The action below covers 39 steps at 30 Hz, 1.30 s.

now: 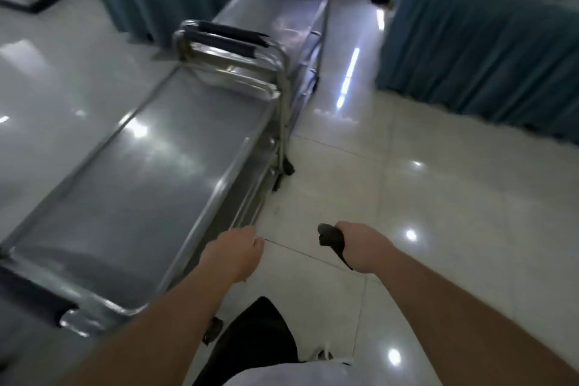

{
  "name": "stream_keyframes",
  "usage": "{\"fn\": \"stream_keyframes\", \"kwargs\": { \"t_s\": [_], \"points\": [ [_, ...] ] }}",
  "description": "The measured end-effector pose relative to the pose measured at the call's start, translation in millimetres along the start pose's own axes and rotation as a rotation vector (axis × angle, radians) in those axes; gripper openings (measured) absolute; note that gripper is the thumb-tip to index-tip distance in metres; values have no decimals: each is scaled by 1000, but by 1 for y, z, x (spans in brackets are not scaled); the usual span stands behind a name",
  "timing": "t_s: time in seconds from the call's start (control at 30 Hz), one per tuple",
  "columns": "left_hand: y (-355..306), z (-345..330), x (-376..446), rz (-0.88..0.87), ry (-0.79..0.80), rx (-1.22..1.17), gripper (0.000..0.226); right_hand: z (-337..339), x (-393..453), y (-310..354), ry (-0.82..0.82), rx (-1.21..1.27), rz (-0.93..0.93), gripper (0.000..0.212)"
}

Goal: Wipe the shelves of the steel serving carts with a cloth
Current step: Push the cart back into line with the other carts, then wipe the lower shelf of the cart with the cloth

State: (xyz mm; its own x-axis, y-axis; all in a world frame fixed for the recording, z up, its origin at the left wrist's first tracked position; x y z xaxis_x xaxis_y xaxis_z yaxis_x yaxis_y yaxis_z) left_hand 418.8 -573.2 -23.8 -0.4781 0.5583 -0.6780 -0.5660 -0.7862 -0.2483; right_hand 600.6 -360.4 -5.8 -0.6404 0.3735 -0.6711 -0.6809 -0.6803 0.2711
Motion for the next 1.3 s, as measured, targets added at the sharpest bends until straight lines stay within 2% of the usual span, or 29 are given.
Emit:
{"fn": "stream_keyframes", "kwargs": {
  "t_s": [0.17,0.33,0.57,0.73,0.93,1.1,1.3],
  "points": [
    [37,8,24,134,-62,-140,41,31,69,54,93,-159,186,6],
    [53,24,43,211,-106,-230,45,43,108,92,185,-301,276,13],
    [62,-5,45,406,-112,-479,43,51,173,125,345,-565,353,27],
    [42,-17,42,603,-167,-611,43,44,217,145,405,-731,493,32],
    [-16,-45,41,847,-130,-763,44,41,244,153,527,-953,708,31],
    [-54,-91,39,919,-49,-857,50,33,259,139,574,-1078,726,35],
    [-43,-149,38,901,44,-882,52,-9,268,121,595,-1076,653,33]
  ]
}}
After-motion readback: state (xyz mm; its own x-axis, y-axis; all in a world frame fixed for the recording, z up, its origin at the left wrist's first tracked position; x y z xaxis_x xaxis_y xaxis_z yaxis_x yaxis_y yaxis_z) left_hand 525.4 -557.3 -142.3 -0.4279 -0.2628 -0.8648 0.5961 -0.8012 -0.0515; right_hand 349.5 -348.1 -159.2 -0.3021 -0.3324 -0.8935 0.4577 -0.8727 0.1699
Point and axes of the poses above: each hand's wrist, its own x-axis towards the middle knuckle, its own z-axis out of the back of the hand, y = z × x, the point moved 2 cm from there along x, towards the middle knuckle, and after that the axes turned 8 degrees about y, right-handed, at the moved point
